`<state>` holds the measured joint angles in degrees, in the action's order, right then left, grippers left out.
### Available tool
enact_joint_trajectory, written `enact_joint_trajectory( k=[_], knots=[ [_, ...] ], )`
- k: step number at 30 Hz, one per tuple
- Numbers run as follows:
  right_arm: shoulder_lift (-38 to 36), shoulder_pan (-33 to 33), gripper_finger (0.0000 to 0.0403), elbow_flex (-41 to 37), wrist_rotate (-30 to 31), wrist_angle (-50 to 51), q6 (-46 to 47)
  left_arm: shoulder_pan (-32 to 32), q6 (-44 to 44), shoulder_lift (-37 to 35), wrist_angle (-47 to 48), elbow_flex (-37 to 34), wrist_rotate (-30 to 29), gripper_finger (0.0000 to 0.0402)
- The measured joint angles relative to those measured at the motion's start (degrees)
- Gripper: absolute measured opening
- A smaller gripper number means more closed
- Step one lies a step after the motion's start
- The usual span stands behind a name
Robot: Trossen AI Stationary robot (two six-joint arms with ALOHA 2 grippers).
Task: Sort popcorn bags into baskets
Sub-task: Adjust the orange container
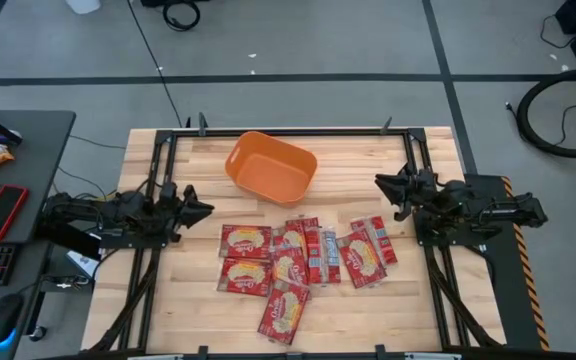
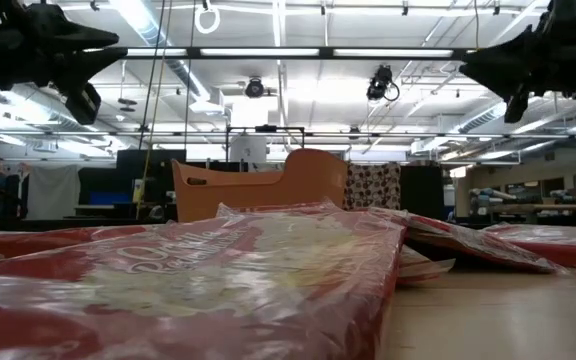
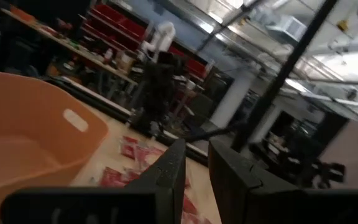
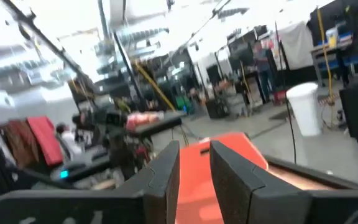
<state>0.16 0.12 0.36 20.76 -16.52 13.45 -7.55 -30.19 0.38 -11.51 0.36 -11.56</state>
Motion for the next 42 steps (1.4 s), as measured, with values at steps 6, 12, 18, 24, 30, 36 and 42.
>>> enact_joint_trajectory(
  k=[6, 12, 18, 24, 30, 36, 42],
  knots=[
    [3.5, -0.4, 0.0092, 0.0, 1.7, -1.4, 6.7, 0.0, 4.4, 0.0, -1.5, 0.0, -6.2, 0.0073],
    [15.3, -1.8, 0.0091, 0.2, -4.3, -1.8, 6.4, 0.0, 5.4, 0.0, 1.6, 0.0, -13.1, 0.0073],
    [29.2, -2.2, 0.0091, 4.4, -4.3, -1.8, 4.5, 0.0, 5.4, 0.0, 2.0, 0.0, -13.4, 0.0073],
    [45.1, -2.3, 0.0091, 13.1, -4.4, -2.2, -1.7, 0.0, 4.5, 0.0, 2.0, 0.0, -19.3, 0.0073],
    [60.8, -2.3, 0.0091, 25.1, -5.9, -2.3, -15.1, 0.0, 4.3, 0.0, 2.3, 0.0, -24.3, 0.0073],
    [74.2, -1.6, 0.0097, 36.5, -5.9, 1.9, -20.3, 0.0, 5.1, 0.0, 0.1, 0.0, -25.3, 0.0073],
    [85.3, 1.4, 0.0104, 45.0, -1.8, 4.6, -25.4, 0.0, 8.6, 0.0, -3.7, 0.0, -26.2, 0.0073]
  ],
)
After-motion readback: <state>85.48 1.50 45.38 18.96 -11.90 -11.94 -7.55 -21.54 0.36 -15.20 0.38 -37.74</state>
